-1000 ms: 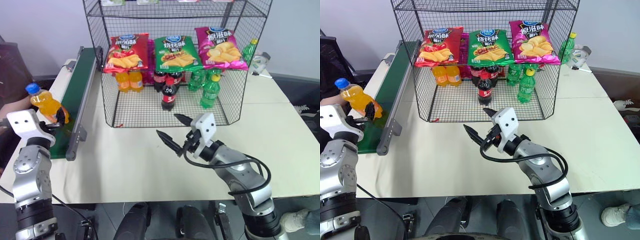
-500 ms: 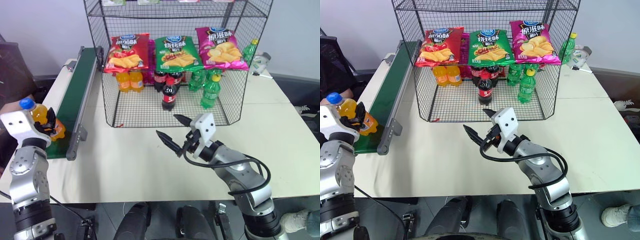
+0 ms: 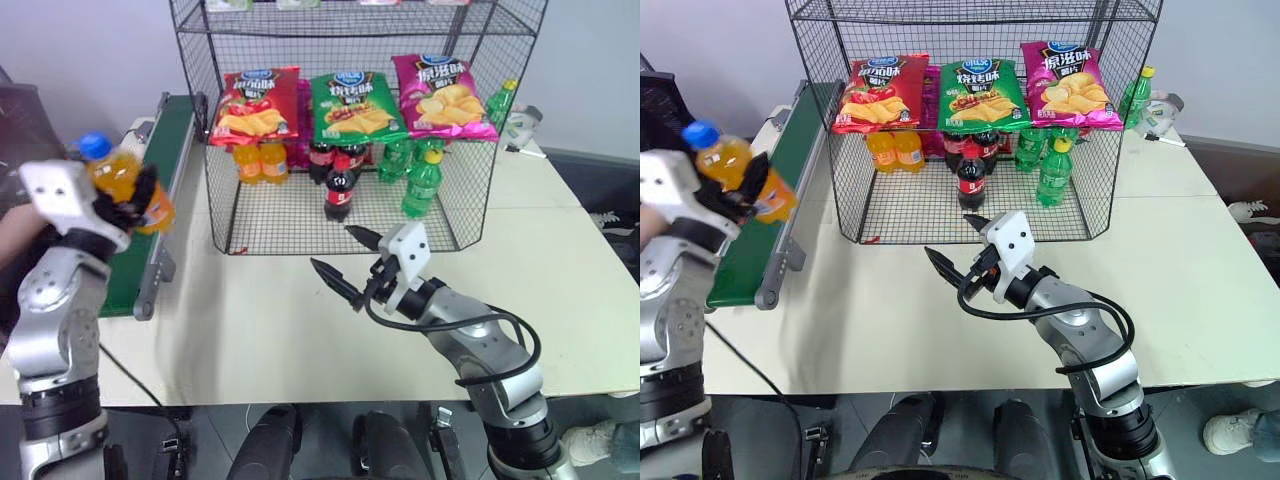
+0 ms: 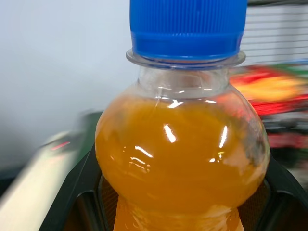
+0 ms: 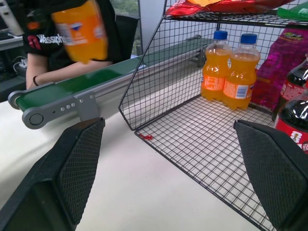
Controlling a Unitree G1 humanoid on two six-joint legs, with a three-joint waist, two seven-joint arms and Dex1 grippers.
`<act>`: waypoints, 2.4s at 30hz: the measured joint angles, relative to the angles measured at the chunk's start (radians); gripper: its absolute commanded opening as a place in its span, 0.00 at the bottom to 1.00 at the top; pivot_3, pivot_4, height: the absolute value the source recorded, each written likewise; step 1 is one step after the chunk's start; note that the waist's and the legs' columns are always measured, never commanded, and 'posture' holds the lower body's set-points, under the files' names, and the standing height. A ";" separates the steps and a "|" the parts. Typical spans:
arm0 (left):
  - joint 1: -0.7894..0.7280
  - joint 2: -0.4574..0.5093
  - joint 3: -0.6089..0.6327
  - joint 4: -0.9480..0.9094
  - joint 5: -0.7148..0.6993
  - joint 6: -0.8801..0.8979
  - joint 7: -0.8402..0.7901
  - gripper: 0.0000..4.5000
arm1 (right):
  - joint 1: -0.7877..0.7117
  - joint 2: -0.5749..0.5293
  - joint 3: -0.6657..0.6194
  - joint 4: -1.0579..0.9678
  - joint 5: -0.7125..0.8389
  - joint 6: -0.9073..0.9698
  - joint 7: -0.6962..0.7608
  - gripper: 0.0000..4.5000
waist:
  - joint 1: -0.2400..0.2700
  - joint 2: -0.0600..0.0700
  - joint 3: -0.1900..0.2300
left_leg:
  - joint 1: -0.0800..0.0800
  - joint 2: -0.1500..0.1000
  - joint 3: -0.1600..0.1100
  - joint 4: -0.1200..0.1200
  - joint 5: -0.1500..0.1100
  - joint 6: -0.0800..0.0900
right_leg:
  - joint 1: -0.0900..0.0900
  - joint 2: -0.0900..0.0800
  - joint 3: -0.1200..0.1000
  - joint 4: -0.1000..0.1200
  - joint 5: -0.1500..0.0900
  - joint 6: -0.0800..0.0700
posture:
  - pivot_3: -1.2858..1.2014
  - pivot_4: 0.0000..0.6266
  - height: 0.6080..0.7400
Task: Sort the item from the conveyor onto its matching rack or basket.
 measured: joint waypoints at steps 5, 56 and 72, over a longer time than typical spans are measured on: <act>-0.032 -0.083 -0.159 0.081 0.097 -0.002 0.019 0.55 | 0.003 0.000 -0.002 -0.004 0.000 0.001 -0.010 1.00 | -0.006 0.000 0.000 | 0.000 0.001 0.000 -0.002 0.001 -0.001 | 0.002 0.001 0.000 0.002 0.000 0.000 | 0.52 0.24 1.00; -0.341 -0.333 -0.177 0.934 0.329 -0.661 0.052 0.99 | 0.025 -0.029 -0.035 -0.087 -0.033 0.071 -0.088 1.00 | -0.002 -0.001 0.000 | -0.001 -0.001 0.000 0.002 0.001 0.000 | 0.002 0.002 -0.001 0.005 0.000 0.001 | 0.52 0.24 1.00; 0.004 -0.017 -0.139 0.220 0.112 -0.096 -0.193 0.99 | 0.024 -0.035 -0.040 -0.109 -0.009 0.100 -0.077 1.00 | -0.021 0.000 0.000 | 0.000 0.000 0.000 0.001 0.001 0.000 | 0.002 0.001 0.000 0.005 0.000 0.000 | 0.52 0.24 1.00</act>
